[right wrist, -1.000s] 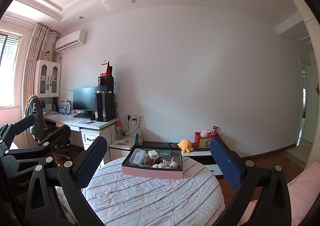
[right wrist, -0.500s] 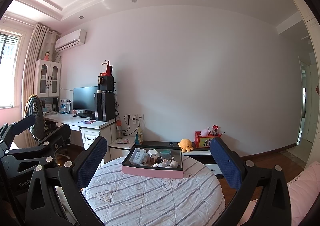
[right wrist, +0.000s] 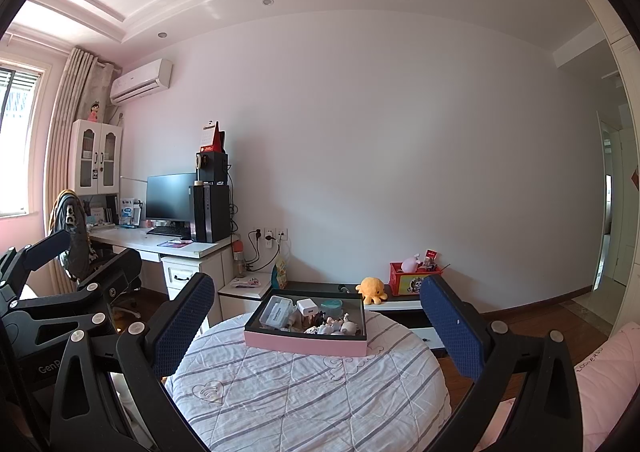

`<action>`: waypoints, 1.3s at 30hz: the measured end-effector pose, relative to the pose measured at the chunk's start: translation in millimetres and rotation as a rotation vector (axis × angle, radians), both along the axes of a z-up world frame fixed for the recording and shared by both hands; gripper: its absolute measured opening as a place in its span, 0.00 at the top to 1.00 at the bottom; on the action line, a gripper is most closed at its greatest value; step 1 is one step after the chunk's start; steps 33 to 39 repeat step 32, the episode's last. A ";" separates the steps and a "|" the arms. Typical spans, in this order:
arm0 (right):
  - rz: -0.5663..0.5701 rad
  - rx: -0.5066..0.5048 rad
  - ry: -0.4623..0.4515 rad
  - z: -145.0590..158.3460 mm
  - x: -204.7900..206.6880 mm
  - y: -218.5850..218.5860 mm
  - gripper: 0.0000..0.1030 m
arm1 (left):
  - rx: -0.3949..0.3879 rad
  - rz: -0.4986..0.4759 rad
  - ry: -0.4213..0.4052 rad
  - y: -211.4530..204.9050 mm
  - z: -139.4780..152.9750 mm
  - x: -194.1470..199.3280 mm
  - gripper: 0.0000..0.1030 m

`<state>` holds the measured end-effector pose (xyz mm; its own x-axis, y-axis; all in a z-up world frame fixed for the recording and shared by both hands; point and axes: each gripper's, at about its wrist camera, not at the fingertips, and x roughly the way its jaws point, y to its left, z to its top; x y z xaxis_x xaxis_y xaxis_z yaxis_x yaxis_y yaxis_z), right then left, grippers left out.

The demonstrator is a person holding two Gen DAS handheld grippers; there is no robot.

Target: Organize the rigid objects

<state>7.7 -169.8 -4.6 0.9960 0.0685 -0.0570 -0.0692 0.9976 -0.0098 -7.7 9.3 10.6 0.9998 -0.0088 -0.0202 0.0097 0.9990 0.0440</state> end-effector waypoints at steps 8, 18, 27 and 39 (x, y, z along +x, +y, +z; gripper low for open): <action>0.000 0.000 0.000 -0.1 -1.1 1.3 0.00 | -0.001 -0.001 0.001 0.2 0.0 0.0 0.00; -0.001 0.000 -0.001 -0.5 -2.3 1.8 0.00 | 0.001 0.002 0.000 -0.2 0.2 -0.6 0.00; 0.000 0.000 -0.003 0.0 -3.1 2.7 0.00 | 0.001 0.001 -0.001 -0.2 0.0 -0.5 0.00; 0.001 0.000 -0.003 0.2 -2.7 2.6 0.00 | 0.001 0.002 0.000 -0.5 -0.5 -0.3 0.00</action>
